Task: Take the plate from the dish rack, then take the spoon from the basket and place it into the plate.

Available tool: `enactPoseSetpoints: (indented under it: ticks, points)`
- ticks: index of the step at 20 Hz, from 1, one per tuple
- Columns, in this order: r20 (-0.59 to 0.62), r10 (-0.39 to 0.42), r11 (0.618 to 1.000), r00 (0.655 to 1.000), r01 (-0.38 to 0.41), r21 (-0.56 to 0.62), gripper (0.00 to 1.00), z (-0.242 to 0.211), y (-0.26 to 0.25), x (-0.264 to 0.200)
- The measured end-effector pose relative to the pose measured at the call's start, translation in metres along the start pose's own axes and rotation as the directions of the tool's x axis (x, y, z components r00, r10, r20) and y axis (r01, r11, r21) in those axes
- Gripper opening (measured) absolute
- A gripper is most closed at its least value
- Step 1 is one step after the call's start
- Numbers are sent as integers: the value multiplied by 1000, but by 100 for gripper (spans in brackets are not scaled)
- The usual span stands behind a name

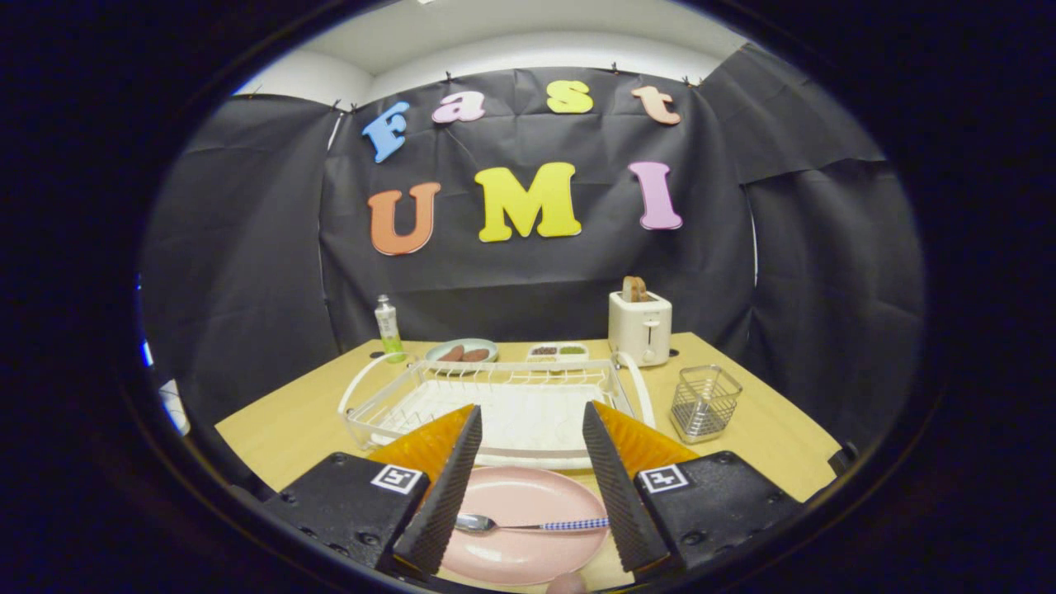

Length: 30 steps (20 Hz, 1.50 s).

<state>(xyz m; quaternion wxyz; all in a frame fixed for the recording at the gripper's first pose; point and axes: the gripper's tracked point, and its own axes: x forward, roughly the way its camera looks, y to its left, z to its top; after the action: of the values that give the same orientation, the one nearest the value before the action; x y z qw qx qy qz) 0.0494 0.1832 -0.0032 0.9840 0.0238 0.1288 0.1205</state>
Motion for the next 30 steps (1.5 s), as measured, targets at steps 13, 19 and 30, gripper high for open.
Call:
enactPoseSetpoints:
  ticks: [13,19,30]
  points:
    - [249,-80,991,965,103,-82,100,31,-30,-75]
    - [266,-112,989,957,133,-63,100,0,-46,-105]
    - [266,-102,994,958,111,-16,100,-20,-49,-129]
